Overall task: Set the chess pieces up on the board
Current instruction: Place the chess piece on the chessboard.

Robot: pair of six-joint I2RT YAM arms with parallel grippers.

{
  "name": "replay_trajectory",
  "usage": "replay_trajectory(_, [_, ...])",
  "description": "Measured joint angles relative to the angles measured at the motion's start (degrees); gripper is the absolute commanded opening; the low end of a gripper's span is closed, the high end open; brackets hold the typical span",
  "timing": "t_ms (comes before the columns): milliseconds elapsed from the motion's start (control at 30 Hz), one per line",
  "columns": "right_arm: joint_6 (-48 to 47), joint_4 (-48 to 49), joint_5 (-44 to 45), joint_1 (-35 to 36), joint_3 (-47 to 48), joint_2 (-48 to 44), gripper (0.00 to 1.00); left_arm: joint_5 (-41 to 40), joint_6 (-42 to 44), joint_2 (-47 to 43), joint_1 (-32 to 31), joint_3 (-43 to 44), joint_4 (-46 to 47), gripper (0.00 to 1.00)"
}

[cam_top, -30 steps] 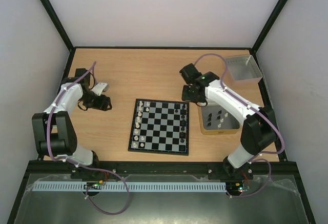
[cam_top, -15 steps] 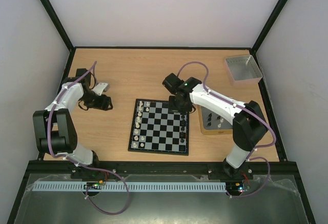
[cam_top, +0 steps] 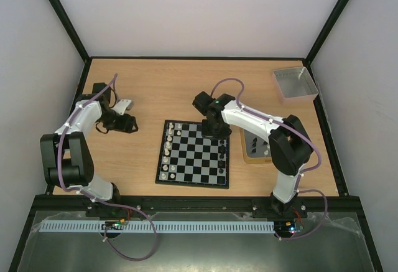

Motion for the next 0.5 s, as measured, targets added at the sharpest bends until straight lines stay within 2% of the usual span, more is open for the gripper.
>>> replay_trajectory(500, [-1.14,1.55,-0.81,-2.08,-1.66,1.68,0.02,0.22,-0.39,0.00,-0.02,-0.59,0.13,0.71])
